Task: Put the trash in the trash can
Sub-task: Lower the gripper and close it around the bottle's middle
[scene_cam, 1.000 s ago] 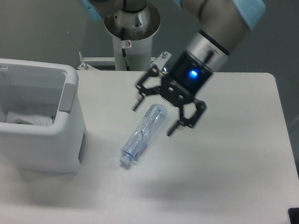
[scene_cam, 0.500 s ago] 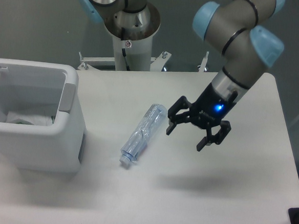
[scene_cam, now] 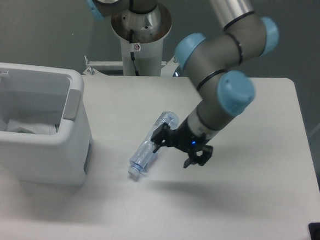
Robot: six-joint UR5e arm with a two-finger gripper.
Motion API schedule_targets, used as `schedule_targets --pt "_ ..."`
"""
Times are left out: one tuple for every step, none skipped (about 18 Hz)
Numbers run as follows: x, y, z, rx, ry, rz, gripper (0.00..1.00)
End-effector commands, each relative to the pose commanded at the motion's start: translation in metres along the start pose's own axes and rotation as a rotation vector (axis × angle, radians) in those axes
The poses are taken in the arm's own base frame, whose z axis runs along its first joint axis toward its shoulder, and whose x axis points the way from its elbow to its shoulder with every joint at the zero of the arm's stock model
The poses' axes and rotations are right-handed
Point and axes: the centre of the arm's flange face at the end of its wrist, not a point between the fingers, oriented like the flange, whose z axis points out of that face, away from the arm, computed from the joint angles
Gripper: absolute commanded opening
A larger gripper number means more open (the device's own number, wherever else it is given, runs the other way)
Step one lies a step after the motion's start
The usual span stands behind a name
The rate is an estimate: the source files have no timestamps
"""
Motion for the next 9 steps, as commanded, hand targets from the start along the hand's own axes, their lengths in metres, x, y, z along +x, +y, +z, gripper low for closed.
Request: schedule_targets --pt "0.003 -0.003 0.006 -0.008 0.006 0.002 1.0" --pt "0.005 -0.005 0.012 -0.017 0.011 0.005 1.0" --pt "0.008 -0.008 0.02 -0.034 0.009 0.008 1.0" --pt "0.012 -0.011 0.028 -0.061 -0.002 0.007 1.0" --pt "0.017 -0.014 0.037 -0.093 -0.018 0.014 1.0" --pt "0.021 -0.016 0.045 -0.123 -0.034 0.024 1.0" --pt "0.024 -0.017 0.053 -0.149 -0.046 0.033 1.0" --pt "0.027 -0.018 0.059 -0.168 -0.053 0.04 1.0" --pt "0.031 -0.018 0.064 -0.185 -0.061 0.042 1.0"
